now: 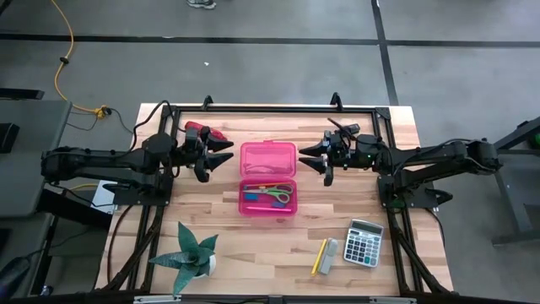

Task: Pack school essentials
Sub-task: Put the gray stapler into the pink supply box

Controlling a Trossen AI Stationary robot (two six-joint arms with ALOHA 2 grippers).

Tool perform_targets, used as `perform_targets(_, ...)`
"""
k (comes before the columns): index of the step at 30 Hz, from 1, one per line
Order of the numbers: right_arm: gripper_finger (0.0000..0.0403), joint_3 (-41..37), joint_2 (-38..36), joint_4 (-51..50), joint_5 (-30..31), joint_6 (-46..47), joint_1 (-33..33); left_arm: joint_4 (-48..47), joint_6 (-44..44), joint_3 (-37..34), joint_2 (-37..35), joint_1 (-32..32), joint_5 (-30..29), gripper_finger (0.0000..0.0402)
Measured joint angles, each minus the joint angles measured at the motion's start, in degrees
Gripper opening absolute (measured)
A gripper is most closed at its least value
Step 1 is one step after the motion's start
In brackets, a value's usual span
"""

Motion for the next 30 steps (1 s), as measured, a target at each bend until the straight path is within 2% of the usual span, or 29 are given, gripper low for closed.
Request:
perform_targets(2,0.0135,0.6,0.0,-2.8,-0.2,6.9,0.0,0.0,0.0,0.0,0.0,0.0,0.0,0.0209)
perform_targets(4,0.0135,2.6,0.3,-10.6,-2.3,12.2,0.3,0.0,0.0,0.0,0.0,0.0,0.0,0.0209)
perform_targets(9,0.0135,8.5,2.1,-29.0,-11.7,20.4,4.2,0.0,0.0,0.0,0.0,0.0,-0.7,0.0209)
perform_targets(12,0.0135,10.2,3.3,-33.6,-16.1,30.8,8.3,-0.2,-0.2,0.0,0.0,0.0,-1.4,0.0209)
perform_targets(17,0.0135,10.2,5.1,-35.2,-17.4,52.4,20.2,-1.2,-0.1,0.0,0.0,0.0,-1.5,0.0209)
perform_targets(19,0.0135,10.2,5.9,-35.3,-14.0,60.9,26.3,-1.8,0.0,0.0,0.0,0.0,-1.5,0.0209)
perform_targets(24,0.0135,10.2,8.9,-34.5,1.2,88.0,40.3,-3.2,0.0,0.0,0.0,0.1,-1.4,0.0209)
perform_targets(27,0.0135,10.2,11.5,-32.6,8.2,102.4,47.0,-3.7,0.0,0.0,0.0,0.1,-1.3,0.0209)
perform_targets(30,0.0135,11.0,14.9,-29.6,12.6,111.2,51.9,-4.8,0.0,0.0,0.0,0.1,-1.3,0.0209)
